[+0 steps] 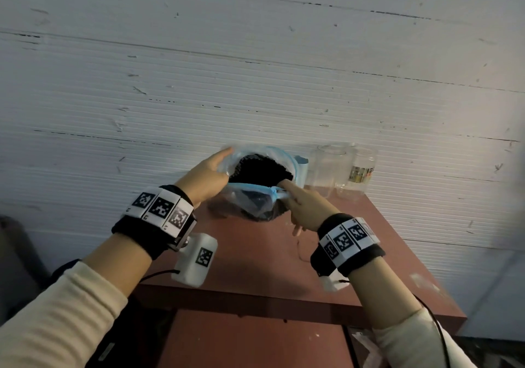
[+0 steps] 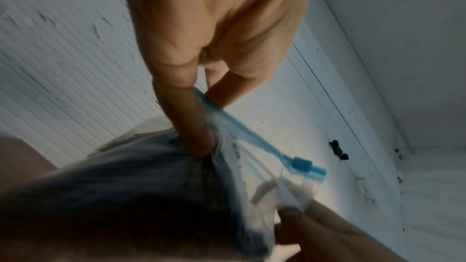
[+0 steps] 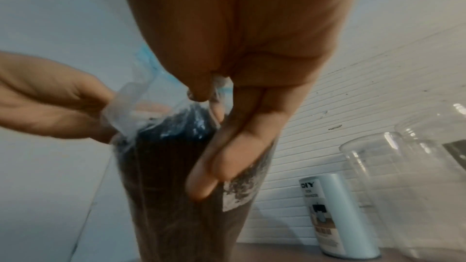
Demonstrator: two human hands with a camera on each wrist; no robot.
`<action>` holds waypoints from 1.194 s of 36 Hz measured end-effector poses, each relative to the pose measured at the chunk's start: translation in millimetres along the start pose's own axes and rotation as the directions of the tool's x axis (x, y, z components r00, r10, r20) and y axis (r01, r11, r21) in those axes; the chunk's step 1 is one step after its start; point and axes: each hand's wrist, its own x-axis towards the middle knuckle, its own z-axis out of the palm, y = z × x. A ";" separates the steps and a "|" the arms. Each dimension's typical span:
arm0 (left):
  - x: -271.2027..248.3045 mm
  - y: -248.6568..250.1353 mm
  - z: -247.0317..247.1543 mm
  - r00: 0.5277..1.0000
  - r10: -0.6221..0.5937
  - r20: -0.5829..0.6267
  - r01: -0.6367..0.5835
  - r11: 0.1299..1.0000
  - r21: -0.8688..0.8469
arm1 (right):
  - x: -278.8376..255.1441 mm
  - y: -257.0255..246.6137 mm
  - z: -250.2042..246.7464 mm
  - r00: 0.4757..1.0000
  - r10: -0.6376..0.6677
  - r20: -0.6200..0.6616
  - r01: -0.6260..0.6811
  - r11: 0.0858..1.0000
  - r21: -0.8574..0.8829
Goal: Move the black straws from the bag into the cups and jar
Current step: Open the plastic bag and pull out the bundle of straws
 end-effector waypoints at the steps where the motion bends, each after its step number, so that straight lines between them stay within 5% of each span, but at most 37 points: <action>1: -1.0 2.8 0.7 0.999 0.029 -0.024 -0.030 0.999 -0.030 | 0.1 -1.5 -1.4 1.000 -0.001 -0.017 0.002 0.999 0.049; 6: -5.2 18.6 2.8 0.983 0.080 -0.167 -0.120 0.962 -0.244 | 4.5 -5.9 -12.2 0.966 -0.083 -0.243 0.142 0.961 0.237; 12: -10.8 32.9 9.0 0.982 -0.043 -0.186 -0.051 0.879 -0.474 | -4.6 -24.3 -26.1 0.899 -0.169 -0.403 0.320 0.882 0.345; 17: -8.2 31.3 9.9 0.988 -0.111 -0.107 0.025 0.802 -0.596 | -8.1 -28.5 -25.6 0.893 -0.200 -0.403 0.408 0.738 0.538; 24: -12.2 39.5 17.7 0.990 -0.128 -0.063 0.064 0.793 -0.605 | 3.4 -27.3 -13.7 0.811 -0.167 -0.561 0.403 0.854 0.329; 30: -8.6 39.1 16.9 0.989 -0.139 -0.058 0.059 0.714 -0.698 | 8.0 -26.8 -6.3 0.746 -0.240 -0.621 0.498 0.820 0.282; 37: -2.7 32.0 19.4 0.986 -0.166 -0.035 0.091 0.694 -0.714 | 8.2 -20.3 -2.9 0.801 -0.213 -0.559 0.458 0.820 0.343; 43: -3.1 23.2 25.3 0.984 -0.169 -0.054 0.089 0.736 -0.672 | 12.4 -8.2 -2.3 0.870 -0.234 -0.433 0.296 0.952 0.080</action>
